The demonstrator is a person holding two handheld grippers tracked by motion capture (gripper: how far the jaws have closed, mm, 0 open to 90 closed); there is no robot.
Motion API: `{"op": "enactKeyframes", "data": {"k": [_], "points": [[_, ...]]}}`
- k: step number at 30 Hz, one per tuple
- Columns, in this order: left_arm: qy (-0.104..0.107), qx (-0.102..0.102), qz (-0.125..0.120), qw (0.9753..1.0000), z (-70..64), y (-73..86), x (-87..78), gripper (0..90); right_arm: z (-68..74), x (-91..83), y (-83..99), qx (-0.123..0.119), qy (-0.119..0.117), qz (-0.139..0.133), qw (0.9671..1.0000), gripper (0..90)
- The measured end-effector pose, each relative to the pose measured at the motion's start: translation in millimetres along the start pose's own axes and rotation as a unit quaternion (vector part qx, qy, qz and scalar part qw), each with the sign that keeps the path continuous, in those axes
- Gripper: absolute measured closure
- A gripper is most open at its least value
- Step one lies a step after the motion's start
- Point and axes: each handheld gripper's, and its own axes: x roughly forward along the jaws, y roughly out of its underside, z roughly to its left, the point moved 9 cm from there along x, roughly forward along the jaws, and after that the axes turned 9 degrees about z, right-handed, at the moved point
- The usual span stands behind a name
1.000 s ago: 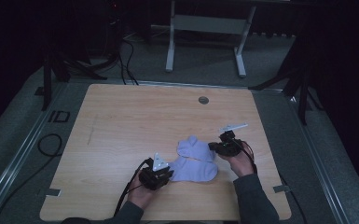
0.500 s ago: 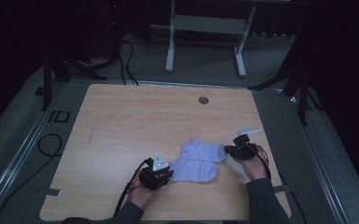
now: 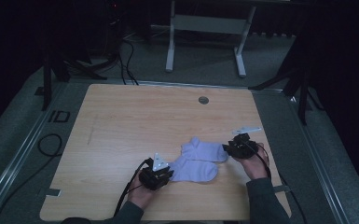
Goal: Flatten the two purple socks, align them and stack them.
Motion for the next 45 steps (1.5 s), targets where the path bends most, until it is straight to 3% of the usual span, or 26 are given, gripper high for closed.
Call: {"op": "enactKeyframes", "data": {"k": [5,9,12,20,24,32,36,40,45], "points": [[0.001,0.000,0.000,1.0000,-0.1,0.0,0.0,74.5,26.3,12.2,-11.9,-0.044,-0.026,0.004,0.9987,63.4],[0.001,-0.001,-0.001,1.0000,-0.4,-0.3,0.2,74.1,44.6,22.0,-20.3,-0.062,-0.053,0.011,0.9966,61.7],[0.002,-0.001,-0.001,1.0000,-0.3,-0.2,0.2,74.1,57.3,30.6,-27.0,-0.080,-0.060,0.016,0.9948,60.8],[0.001,-0.001,-0.002,1.0000,-0.5,-0.4,0.3,74.1,83.0,47.3,-36.6,-0.145,-0.079,0.031,0.9859,58.8],[0.001,0.000,-0.002,1.0000,-0.5,-0.3,0.2,74.1,85.2,57.0,-37.3,-0.149,-0.084,0.044,0.9843,57.8],[0.000,-0.001,-0.002,1.0000,-0.6,-0.3,0.2,74.1,83.6,69.2,-35.0,-0.137,-0.086,0.056,0.9852,53.2],[-0.001,-0.001,-0.002,1.0000,-0.9,-0.4,0.3,74.1,84.9,69.6,-34.8,-0.147,-0.071,0.061,0.9848,53.2],[-0.002,-0.001,-0.002,1.0000,-1.1,-0.3,0.4,74.1,84.1,69.9,-35.6,-0.141,-0.065,0.060,0.9860,57.9],[-0.002,-0.001,-0.002,1.0000,-1.1,-0.3,0.4,74.0,78.9,69.8,-36.3,-0.135,-0.062,0.051,0.9876,72.5]]}}
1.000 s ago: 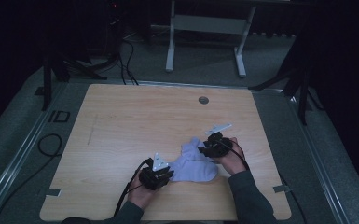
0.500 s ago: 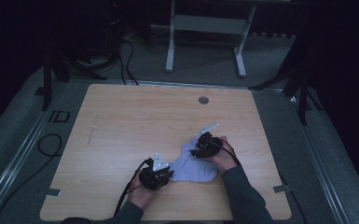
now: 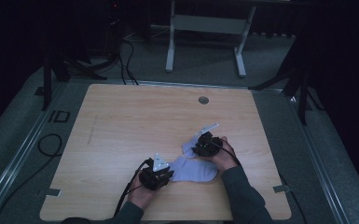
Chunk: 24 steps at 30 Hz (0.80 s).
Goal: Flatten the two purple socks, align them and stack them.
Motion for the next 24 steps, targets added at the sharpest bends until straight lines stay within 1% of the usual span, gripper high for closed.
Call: {"op": "enactKeyframes", "data": {"k": [2,3,5,9,14,16,18,21,24], "points": [[0.000,0.000,0.000,1.0000,-0.1,0.0,0.0,73.9,-2.5,-0.4,0.7,0.006,0.000,-0.002,1.0000,78.6],[0.001,0.000,0.000,1.0000,-0.1,0.0,0.0,73.7,-4.0,-0.4,0.7,0.008,0.000,-0.003,1.0000,80.5],[0.001,0.000,-0.001,1.0000,-0.2,0.0,0.0,73.3,-6.3,-0.4,1.0,0.021,-0.008,-0.007,0.9997,83.4],[0.003,-0.001,-0.001,1.0000,-0.1,0.0,0.0,73.2,-9.7,-0.4,1.6,0.041,-0.029,-0.014,0.9986,85.1],[0.003,-0.001,-0.001,1.0000,-0.1,0.0,0.0,73.2,-10.4,-2.4,2.1,0.048,-0.030,-0.013,0.9983,85.4],[0.003,-0.001,-0.001,1.0000,-0.2,0.0,-0.1,72.9,-10.3,-6.2,1.2,0.052,-0.034,-0.021,0.9978,85.4],[0.003,-0.002,-0.002,1.0000,-0.3,0.0,0.0,72.8,-11.5,-11.9,0.3,0.052,-0.033,-0.029,0.9977,85.5],[0.003,-0.002,-0.001,1.0000,-0.3,0.0,0.0,72.7,-13.9,-22.2,0.2,0.052,-0.030,-0.040,0.9974,85.5],[0.003,-0.001,-0.001,1.0000,-0.3,0.0,0.0,72.7,-16.4,-35.3,1.4,0.054,-0.034,-0.058,0.9963,85.4]]}}
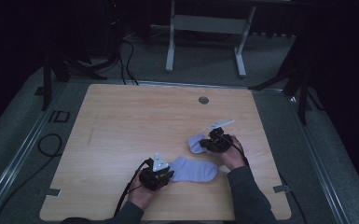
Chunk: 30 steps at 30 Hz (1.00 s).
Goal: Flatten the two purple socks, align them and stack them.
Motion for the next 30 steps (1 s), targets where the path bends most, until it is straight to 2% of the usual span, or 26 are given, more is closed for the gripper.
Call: {"op": "enactKeyframes", "data": {"k": [4,7,12,21,30], "points": [[0.000,-0.001,-0.001,1.0000,0.0,0.0,0.1,72.7,0.1,-18.4,0.3,0.006,-0.014,-0.028,0.9995,85.4],[0.000,0.000,0.000,1.0000,0.0,0.0,0.0,72.7,1.9,-34.8,1.2,0.008,-0.027,-0.056,0.9981,85.3],[-0.001,0.001,0.000,1.0000,0.1,0.0,0.0,72.7,5.1,-55.7,4.0,0.008,-0.035,-0.089,0.9954,85.2],[-0.001,0.000,0.000,1.0000,0.3,0.1,-0.1,72.7,9.2,-73.4,12.4,0.017,-0.045,-0.115,0.9922,85.2],[-0.001,-0.001,0.000,1.0000,0.2,0.0,0.0,72.7,27.8,-89.2,9.9,0.003,-0.047,-0.136,0.9895,85.1]]}}
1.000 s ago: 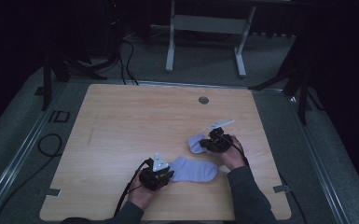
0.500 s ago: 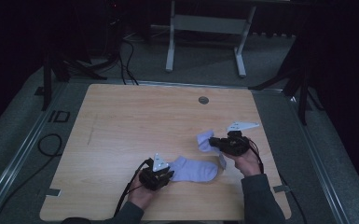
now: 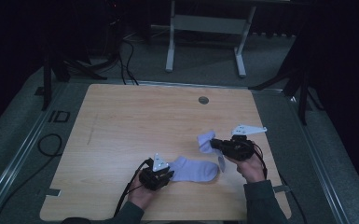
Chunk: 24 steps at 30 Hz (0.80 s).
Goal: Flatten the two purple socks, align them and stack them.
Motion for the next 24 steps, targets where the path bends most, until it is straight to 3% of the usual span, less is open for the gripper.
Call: {"op": "enactKeyframes", "data": {"k": [11,24], "points": [[0.000,0.001,0.000,1.0000,0.0,0.1,0.0,72.7,19.1,1.8,-4.4,-0.025,0.002,-0.006,0.9997,85.1],[0.001,-0.001,-0.001,1.0000,-0.2,-0.1,0.0,72.7,26.3,28.8,9.4,-0.017,-0.009,0.012,0.9997,85.1]]}}
